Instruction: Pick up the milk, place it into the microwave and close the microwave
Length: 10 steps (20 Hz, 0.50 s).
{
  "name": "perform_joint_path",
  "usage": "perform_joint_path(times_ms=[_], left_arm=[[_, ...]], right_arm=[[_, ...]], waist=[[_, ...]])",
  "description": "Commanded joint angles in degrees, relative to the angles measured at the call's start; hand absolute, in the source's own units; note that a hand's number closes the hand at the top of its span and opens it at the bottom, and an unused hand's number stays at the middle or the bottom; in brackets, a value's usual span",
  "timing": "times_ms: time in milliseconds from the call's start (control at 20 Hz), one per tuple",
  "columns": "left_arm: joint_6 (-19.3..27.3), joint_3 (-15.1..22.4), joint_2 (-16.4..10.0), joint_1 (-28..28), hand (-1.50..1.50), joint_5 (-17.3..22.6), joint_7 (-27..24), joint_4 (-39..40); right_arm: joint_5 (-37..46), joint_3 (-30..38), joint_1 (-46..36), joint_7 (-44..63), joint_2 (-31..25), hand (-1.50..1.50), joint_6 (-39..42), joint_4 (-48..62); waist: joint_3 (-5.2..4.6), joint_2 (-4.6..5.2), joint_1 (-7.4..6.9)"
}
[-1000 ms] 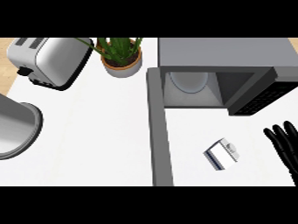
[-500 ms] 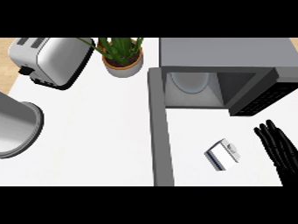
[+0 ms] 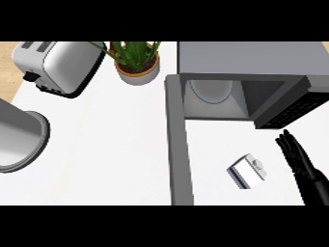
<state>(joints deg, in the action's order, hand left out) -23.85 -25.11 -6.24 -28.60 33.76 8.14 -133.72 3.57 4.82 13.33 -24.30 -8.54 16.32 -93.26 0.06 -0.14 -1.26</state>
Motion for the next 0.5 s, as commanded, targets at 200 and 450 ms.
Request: perform_joint_path(times_ms=[200, 450], left_arm=[[-1.4, -2.06, 0.82, -2.42, -1.5, 8.17, 0.62, -5.83], [-4.76, -3.04, 2.14, -5.76, -1.5, 9.36, -2.0, -4.94]], right_arm=[[6.58, 1.62, -3.4, -15.08, -1.32, -1.5, -2.36, 20.66], [10.42, 2.83, -12.05, -21.13, -1.63, -1.5, -6.71, 34.93]], waist=[[0.05, 0.09, 0.17], [0.12, 0.2, -0.82]])
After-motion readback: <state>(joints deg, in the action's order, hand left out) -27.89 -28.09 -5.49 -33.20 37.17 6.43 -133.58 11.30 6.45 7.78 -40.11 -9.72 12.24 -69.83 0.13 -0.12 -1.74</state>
